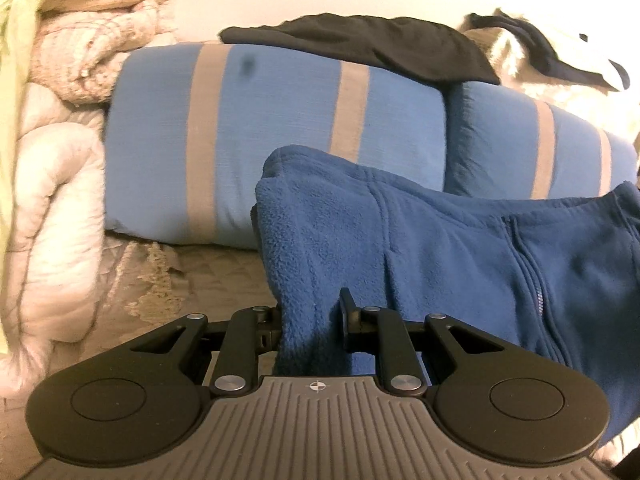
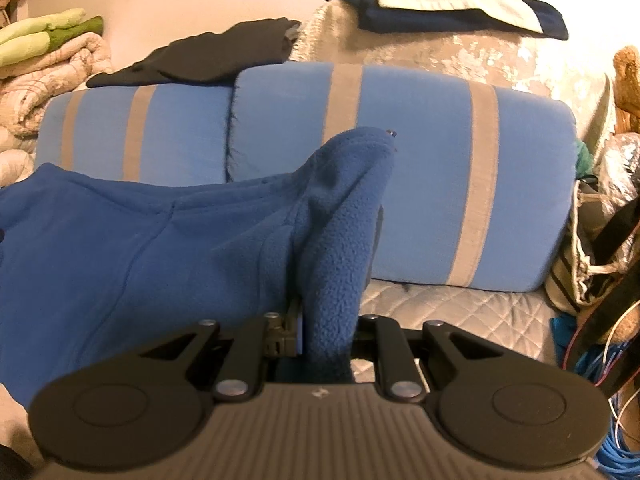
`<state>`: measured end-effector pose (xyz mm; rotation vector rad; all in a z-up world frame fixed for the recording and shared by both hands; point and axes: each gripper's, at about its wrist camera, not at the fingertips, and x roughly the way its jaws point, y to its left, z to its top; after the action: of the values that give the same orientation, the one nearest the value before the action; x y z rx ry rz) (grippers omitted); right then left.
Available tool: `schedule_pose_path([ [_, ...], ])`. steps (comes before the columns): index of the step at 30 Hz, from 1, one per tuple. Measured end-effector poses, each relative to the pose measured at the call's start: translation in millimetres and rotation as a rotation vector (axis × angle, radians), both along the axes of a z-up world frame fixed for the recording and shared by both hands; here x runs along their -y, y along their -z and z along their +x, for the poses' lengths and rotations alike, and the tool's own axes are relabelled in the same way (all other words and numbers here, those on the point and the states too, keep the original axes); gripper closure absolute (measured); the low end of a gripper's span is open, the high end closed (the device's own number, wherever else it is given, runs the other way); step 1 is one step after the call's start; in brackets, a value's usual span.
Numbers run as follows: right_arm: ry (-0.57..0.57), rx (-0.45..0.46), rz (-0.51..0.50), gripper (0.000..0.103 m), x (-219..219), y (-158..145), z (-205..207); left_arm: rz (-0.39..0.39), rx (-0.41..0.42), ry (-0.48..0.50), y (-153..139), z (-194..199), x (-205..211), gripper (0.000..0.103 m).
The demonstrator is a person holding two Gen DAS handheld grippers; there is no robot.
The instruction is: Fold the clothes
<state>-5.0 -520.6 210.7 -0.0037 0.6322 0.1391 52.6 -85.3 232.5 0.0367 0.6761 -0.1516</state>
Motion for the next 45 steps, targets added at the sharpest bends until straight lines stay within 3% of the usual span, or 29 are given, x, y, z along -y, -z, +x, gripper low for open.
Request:
schedule_pose_path([
  [19,-0.137,-0.006,0.057,0.087,-98,-7,22,0.068,0.006,-0.144,-17,4,-88,0.082],
  [29,-0.174,-0.019,0.075,0.087,-135,-3,31,0.110,0.019,-0.171,-24,8,-110,0.082],
  [35,-0.189,-0.030,0.072,0.087,-153,4,37,0.113,0.016,-0.205,-14,18,-125,0.081],
  [38,-0.192,-0.053,0.041,0.084,-165,15,44,0.199,0.039,-0.216,7,30,-128,0.067],
  [40,-0.176,-0.087,-0.010,0.047,-176,28,54,0.337,0.046,-0.292,28,43,-127,0.044],
  [41,-0.147,-0.099,-0.055,0.034,-181,35,61,0.402,0.048,-0.329,36,48,-126,0.036],
  [42,-0.100,-0.091,-0.107,0.005,-185,41,66,0.444,0.050,-0.347,43,51,-126,0.025],
  [43,-0.083,-0.073,-0.126,0.000,-186,44,67,0.464,0.050,-0.355,48,53,-127,0.023],
  [45,-0.084,-0.051,-0.136,0.000,-187,47,68,0.421,0.027,-0.333,53,54,-132,0.023],
])
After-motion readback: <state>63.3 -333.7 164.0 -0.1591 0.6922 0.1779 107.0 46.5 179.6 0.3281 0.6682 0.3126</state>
